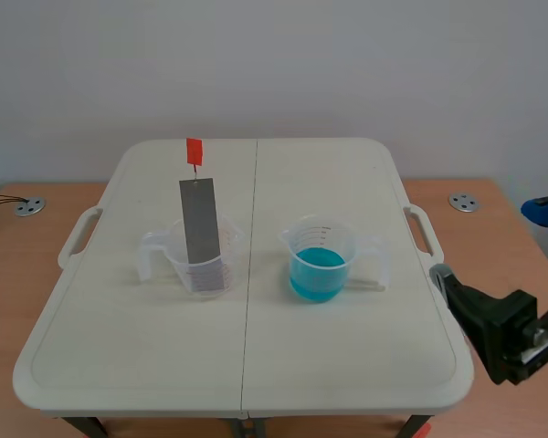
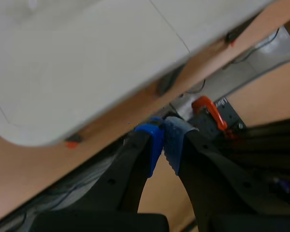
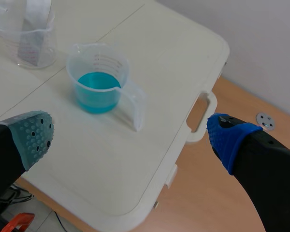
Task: Hold the metal plate by the orange handle, dip it into the blue solution, take it out and point at it, then put the plate back in the beaker on the left.
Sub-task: 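Lift the metal plate out of the left beaker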
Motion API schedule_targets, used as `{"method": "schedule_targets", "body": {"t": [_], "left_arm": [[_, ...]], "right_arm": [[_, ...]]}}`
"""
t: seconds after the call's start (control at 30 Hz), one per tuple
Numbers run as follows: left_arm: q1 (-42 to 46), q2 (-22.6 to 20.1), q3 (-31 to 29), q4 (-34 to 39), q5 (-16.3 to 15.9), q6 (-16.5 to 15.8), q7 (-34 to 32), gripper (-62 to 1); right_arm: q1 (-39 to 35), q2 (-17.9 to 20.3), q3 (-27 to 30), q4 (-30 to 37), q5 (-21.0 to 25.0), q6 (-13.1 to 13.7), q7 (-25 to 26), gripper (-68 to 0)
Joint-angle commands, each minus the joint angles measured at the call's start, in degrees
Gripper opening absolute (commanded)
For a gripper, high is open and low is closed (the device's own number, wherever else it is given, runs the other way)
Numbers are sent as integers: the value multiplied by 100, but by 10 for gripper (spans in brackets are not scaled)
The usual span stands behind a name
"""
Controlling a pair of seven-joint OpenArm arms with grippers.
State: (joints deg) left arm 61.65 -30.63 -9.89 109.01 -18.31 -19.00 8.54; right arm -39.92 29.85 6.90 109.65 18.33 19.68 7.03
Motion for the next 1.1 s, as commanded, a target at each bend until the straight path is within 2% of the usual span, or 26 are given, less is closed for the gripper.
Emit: {"method": "schedule_targets", "body": {"t": [0.0, 0.17, 0.53, 0.77, 1.07], "left_arm": [[225, 11, -44, 63, 79, 44, -70, -592], [765, 13, -63, -109, 315, 39, -57, -592], [898, 11, -55, -938, 313, 37, -358, -592], [898, 13, -24, -1377, 310, 37, -356, -592], [898, 13, -24, -1858, 310, 20, -363, -592]], "right_arm": [[219, -4, 15, 2, 256, 33, 59, -12], [778, -4, -201, -85, 662, 260, -254, -12], [2603, -42, -1394, -610, 1091, 264, -1220, -12], [3591, -616, -1996, -1182, 1086, 267, -1729, -12], [4662, -1270, -2780, -2192, 1080, 275, -1980, -12]]}}
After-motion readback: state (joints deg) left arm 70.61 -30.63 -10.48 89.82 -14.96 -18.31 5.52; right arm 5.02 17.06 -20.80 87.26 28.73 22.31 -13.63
